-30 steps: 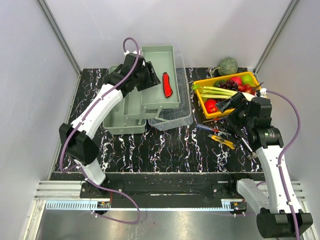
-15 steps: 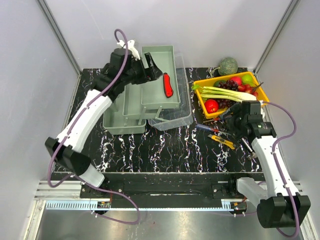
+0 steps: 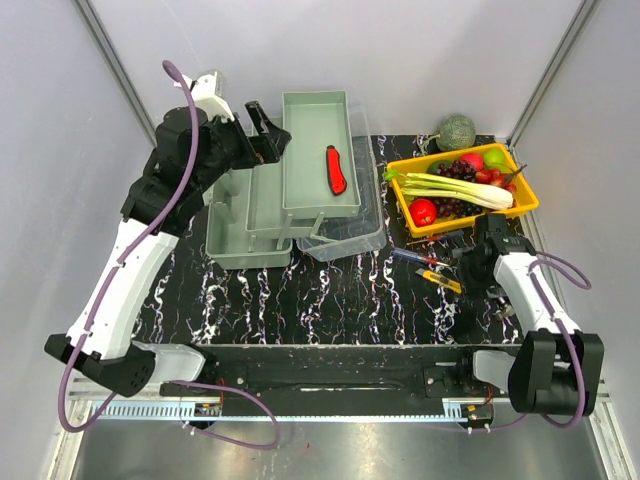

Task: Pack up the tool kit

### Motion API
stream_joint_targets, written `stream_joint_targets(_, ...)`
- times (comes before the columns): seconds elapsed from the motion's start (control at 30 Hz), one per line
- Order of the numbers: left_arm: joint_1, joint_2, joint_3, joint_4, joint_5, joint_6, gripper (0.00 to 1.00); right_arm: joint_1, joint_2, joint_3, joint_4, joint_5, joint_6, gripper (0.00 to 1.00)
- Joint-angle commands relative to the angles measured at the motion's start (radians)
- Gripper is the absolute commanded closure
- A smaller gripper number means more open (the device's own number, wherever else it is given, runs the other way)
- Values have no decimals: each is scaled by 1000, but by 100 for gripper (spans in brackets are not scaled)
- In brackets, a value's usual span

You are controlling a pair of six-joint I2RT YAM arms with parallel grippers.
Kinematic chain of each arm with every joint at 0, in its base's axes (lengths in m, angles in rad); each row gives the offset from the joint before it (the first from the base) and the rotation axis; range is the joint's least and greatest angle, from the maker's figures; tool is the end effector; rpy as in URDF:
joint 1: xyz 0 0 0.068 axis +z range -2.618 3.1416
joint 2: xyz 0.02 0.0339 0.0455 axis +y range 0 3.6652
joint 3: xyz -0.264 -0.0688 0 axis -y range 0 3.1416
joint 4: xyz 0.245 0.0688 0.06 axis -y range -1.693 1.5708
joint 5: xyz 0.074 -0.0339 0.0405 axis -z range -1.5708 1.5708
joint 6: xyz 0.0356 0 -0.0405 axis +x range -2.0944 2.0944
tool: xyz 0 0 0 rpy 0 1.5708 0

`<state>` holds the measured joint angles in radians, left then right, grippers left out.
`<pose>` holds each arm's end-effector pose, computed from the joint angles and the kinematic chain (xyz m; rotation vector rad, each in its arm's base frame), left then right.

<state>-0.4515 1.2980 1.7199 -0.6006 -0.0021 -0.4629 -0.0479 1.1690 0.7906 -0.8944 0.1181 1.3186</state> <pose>0.2301 -0.1115 0.5033 -0.0118 1.7969 -0.6611 0.1983 -0.0137 0.2172 1.8061 2.1789 0.1175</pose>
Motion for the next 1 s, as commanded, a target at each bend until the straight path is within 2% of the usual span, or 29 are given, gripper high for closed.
stream_joint_targets(0.0,10,-19,-31,-8,-50,29,1,-27,58,32,20,74,108,20)
stream_joint_targets(0.17,16,-26,-42,-8,-53,29,1,-30,155,55,28,64,131,21)
stream_joint_targets(0.3,17,-35,-57,-8,-73,21,1,-33,230,49,38,64,152,25)
stream_joint_targets(0.6,25,-54,-78,-8,-99,17,1,-40,285,36,83,103,183,32)
stream_joint_targets(0.73,31,-60,-82,-8,-113,18,1,-40,345,59,81,81,180,39)
stream_joint_targets(0.97,42,-75,-89,-8,-122,21,1,-40,409,64,83,64,165,44)
